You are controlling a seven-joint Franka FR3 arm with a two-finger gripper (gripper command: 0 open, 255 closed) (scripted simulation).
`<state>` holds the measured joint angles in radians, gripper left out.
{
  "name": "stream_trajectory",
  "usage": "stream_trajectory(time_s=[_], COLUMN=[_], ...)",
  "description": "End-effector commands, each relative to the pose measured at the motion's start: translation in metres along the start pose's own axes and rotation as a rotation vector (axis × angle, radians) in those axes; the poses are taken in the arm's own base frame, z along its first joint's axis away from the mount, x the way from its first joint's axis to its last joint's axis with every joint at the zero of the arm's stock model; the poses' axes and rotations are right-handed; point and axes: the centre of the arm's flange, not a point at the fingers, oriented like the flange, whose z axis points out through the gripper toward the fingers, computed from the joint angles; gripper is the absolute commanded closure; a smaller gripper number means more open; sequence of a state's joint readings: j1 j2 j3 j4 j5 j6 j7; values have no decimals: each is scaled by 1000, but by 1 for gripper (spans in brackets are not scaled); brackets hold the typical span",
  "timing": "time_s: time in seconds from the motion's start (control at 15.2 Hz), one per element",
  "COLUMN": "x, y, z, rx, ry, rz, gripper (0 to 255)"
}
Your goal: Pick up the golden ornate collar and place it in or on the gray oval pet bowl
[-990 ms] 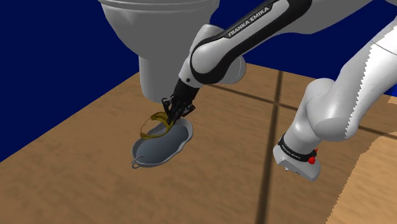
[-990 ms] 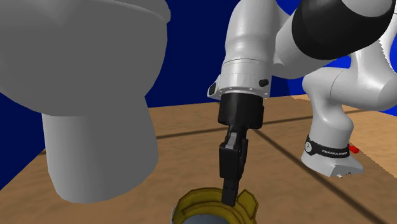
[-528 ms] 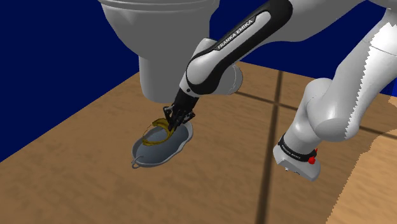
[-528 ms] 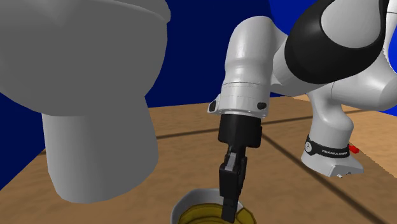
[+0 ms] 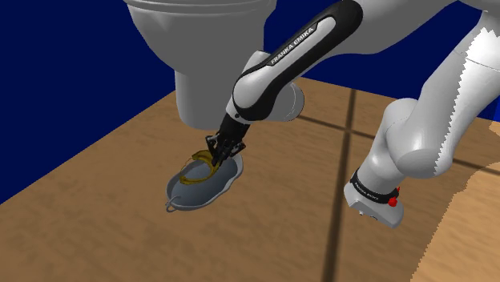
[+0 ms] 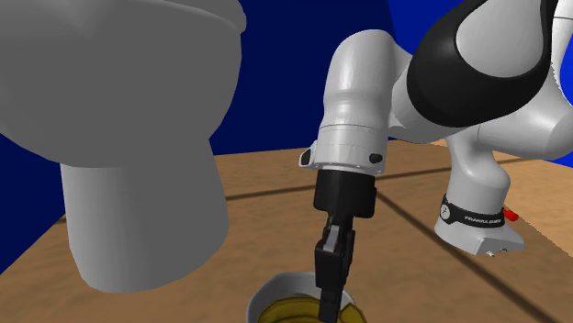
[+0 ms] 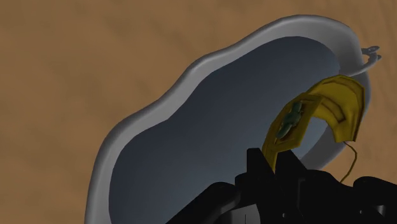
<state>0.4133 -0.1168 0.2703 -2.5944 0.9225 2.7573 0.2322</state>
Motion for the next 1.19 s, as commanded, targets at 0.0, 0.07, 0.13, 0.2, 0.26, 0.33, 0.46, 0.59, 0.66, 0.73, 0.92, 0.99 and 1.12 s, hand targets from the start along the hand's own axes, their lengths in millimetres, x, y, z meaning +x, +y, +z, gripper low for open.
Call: stream_trajectory(time_s=[0.0, 0.07, 0.13, 0.2, 0.26, 0.33, 0.46, 0.59, 0.66, 0.73, 0.92, 0.99, 1.12], x=[0, 0, 0, 0, 0, 0, 0, 0, 0, 0, 0, 0, 0], y=[0, 0, 0, 0, 0, 0, 0, 0, 0, 0, 0, 0, 0], z=[0, 0, 0, 0, 0, 0, -26, -50, -50, -50, -50, -50, -50], rx=[0, 0, 0, 0, 0, 0, 0, 0, 0, 0, 0, 0, 0], ry=[0, 0, 0, 0, 0, 0, 0, 0, 0, 0, 0, 0, 0], rz=[0, 0, 0, 0, 0, 0, 0, 0, 0, 0, 0, 0, 0], gripper=[0, 0, 0, 0, 0, 0, 0, 0, 0, 0, 0, 0, 0])
